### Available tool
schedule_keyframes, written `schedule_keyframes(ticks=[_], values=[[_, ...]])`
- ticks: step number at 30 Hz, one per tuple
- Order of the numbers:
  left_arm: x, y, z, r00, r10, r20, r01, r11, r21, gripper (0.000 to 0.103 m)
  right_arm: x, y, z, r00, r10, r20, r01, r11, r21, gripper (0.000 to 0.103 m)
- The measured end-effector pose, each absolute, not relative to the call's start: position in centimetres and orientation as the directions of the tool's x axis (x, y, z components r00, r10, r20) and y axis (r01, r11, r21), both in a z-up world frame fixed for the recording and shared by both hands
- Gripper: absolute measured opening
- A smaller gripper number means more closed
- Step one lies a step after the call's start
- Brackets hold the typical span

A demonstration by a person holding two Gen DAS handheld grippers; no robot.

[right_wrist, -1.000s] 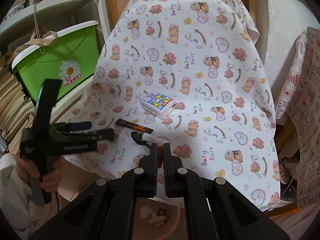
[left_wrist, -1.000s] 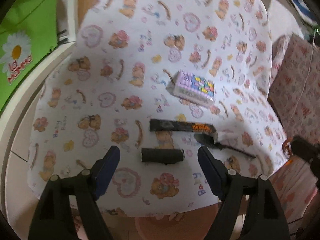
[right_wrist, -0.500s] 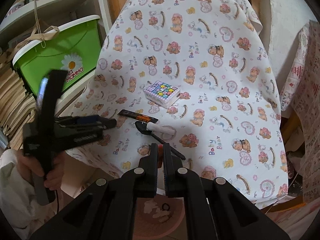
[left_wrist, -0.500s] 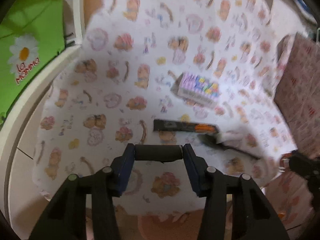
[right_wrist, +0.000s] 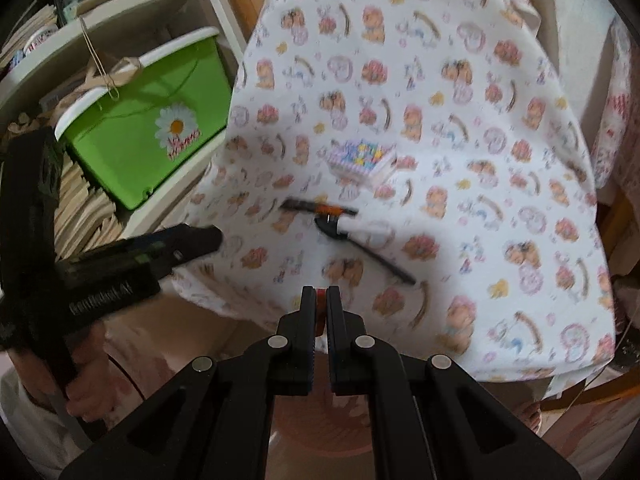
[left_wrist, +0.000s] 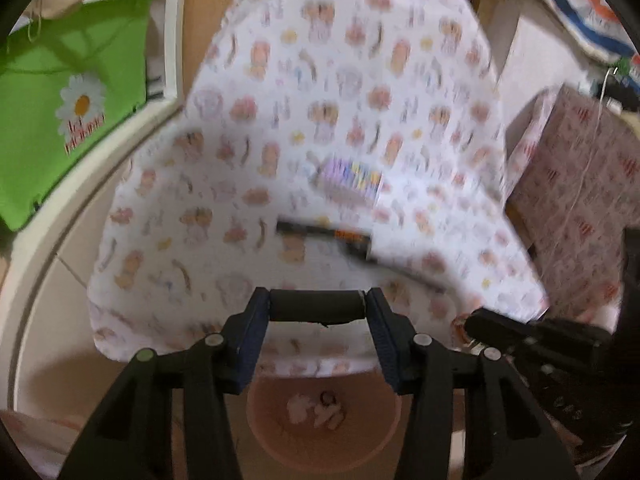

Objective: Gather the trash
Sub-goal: 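Carry both held items over the pink basket and open both tools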

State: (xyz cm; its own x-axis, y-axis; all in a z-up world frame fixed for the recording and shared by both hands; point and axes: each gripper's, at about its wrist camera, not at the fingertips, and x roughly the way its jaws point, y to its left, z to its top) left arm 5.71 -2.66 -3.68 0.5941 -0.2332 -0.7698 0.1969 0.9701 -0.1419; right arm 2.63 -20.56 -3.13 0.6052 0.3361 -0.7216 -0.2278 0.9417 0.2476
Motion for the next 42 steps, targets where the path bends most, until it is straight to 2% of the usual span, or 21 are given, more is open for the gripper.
schedule_keyframes(ticks=[5, 8, 11, 14, 20, 28, 31, 32, 33, 35, 37, 42], values=[[5.9, -2.7, -8.7, 0.471, -0.254, -0.845, 0.131, 0.967, -0.218, 0.047, 2.5, -20.5, -6.6, 0.524, 0.368, -0.768, -0.199, 0.930, 0.310, 0.005], [5.5, -3.3, -10.0, 0.438, -0.239, -0.867, 0.151, 0.970, -0.191, 0.047, 2.5, -19.9, -9.4, 0.466, 0.330, -0.821, -0.184, 0.944, 0.275, 0.005], [5.6, -3.4, -12.6, 0.358, -0.244, -0.901, 0.133, 0.969, -0.210, 0.047, 3.0, -20.1, -12.8, 0.372, 0.372, -0.850, -0.135, 0.928, 0.347, 0.005], [6.0, -3.7, -15.1, 0.336, -0.189, -0.923, 0.127, 0.980, -0.154, 0.047, 3.2, -20.0, -15.6, 0.359, 0.276, -0.892, -0.070, 0.960, 0.269, 0.005], [6.5, -4.3, -19.2, 0.251, -0.133, -0.959, 0.128, 0.986, -0.103, 0.047, 3.4, -19.9, -21.4, 0.266, 0.234, -0.935, 0.003, 0.970, 0.244, 0.005], [5.8, -3.5, -23.1, 0.048, -0.163, -0.986, 0.094, 0.983, -0.158, 0.047, 4.0, -20.0, -24.6, 0.181, 0.252, -0.951, 0.047, 0.963, 0.264, 0.007], [5.6, -3.5, -23.3, 0.039, -0.155, -0.987, 0.078, 0.985, -0.152, 0.049, 4.0, -20.6, -25.3, 0.160, 0.252, -0.954, 0.065, 0.962, 0.265, 0.012], [5.5, -3.5, -23.3, 0.038, -0.154, -0.987, 0.079, 0.985, -0.150, 0.052, 3.8, -20.9, -25.5, 0.152, 0.268, -0.951, 0.081, 0.956, 0.283, 0.017], [5.6, -3.5, -23.2, 0.039, -0.152, -0.988, 0.075, 0.986, -0.149, 0.059, 3.9, -21.2, -25.6, 0.148, 0.289, -0.946, 0.097, 0.947, 0.305, 0.021], [5.7, -3.5, -23.0, 0.040, -0.141, -0.989, 0.063, 0.988, -0.138, 0.067, 4.2, -21.7, -25.6, 0.156, 0.299, -0.941, 0.116, 0.941, 0.318, 0.038], [6.0, -3.5, -23.1, 0.034, -0.127, -0.991, 0.055, 0.991, -0.125, 0.075, 4.2, -22.0, -25.1, 0.175, 0.282, -0.943, 0.128, 0.943, 0.306, 0.046], [6.2, -3.3, -22.6, 0.063, -0.076, -0.995, 0.053, 0.996, -0.073, 0.075, 4.1, -22.1, -24.0, 0.197, 0.269, -0.943, 0.128, 0.946, 0.297, 0.046]])
